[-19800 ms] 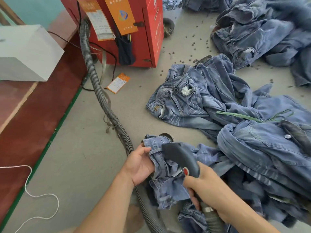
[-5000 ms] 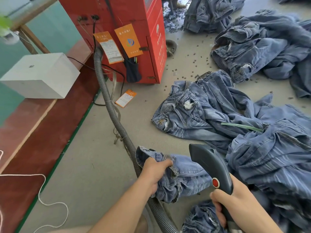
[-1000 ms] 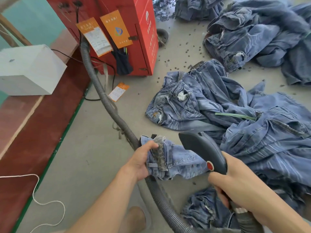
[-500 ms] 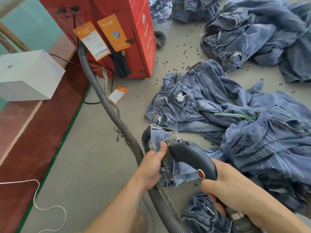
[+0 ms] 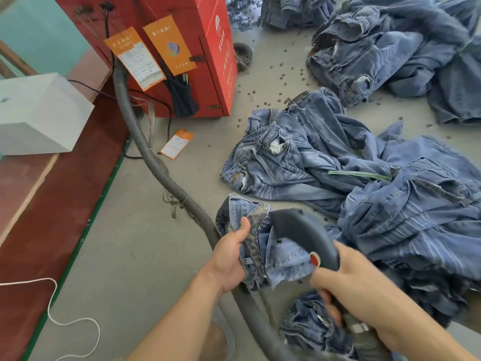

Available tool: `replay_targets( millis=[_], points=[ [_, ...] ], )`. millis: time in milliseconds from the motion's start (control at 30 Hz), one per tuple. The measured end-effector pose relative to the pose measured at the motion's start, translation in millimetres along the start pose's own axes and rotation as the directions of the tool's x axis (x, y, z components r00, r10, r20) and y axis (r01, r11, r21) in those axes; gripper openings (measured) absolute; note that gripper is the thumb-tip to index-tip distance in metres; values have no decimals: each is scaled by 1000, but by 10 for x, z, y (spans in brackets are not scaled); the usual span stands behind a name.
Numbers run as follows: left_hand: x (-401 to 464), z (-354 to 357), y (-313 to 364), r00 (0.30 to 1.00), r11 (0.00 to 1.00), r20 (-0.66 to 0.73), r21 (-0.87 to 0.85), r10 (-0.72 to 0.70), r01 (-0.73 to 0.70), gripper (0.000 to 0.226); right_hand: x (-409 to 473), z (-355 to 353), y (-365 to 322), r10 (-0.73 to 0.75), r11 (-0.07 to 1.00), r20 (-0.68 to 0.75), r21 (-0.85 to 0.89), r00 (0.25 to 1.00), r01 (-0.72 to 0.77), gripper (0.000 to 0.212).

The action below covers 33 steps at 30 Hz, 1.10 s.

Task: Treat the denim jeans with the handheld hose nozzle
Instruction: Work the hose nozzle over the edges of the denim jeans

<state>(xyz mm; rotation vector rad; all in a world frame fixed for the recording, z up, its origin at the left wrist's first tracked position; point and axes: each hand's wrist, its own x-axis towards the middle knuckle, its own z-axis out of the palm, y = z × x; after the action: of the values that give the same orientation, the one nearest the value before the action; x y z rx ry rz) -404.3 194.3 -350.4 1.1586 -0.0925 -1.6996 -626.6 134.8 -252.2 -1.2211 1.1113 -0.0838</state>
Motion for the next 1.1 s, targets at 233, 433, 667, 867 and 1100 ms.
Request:
replay_targets(
  millis=[233,433,667,867,1100],
  points=[
    [20,-32,-49,996,999,82,19,-41,39,64,174,75,-148,-12,1000,-104,16,994,14,8],
    [8,31,-24,990,986,132,-147,-54,73,61,-95,126,-108,-22,982,25,-186,999,26,28],
    [-27,46,-92,968,984,237,-136,-83,118,68,96,-55,-84,-46,999,-123,-2,991,46,10],
    [36,20,9,988,975,138,-201,-71,98,71,-21,207,-64,-44,970,1,-238,999,43,21],
    [-38,-30,-44,998,989,37,-135,-59,64,67,135,-81,-8,5,990,-90,140,996,8,10]
  ],
)
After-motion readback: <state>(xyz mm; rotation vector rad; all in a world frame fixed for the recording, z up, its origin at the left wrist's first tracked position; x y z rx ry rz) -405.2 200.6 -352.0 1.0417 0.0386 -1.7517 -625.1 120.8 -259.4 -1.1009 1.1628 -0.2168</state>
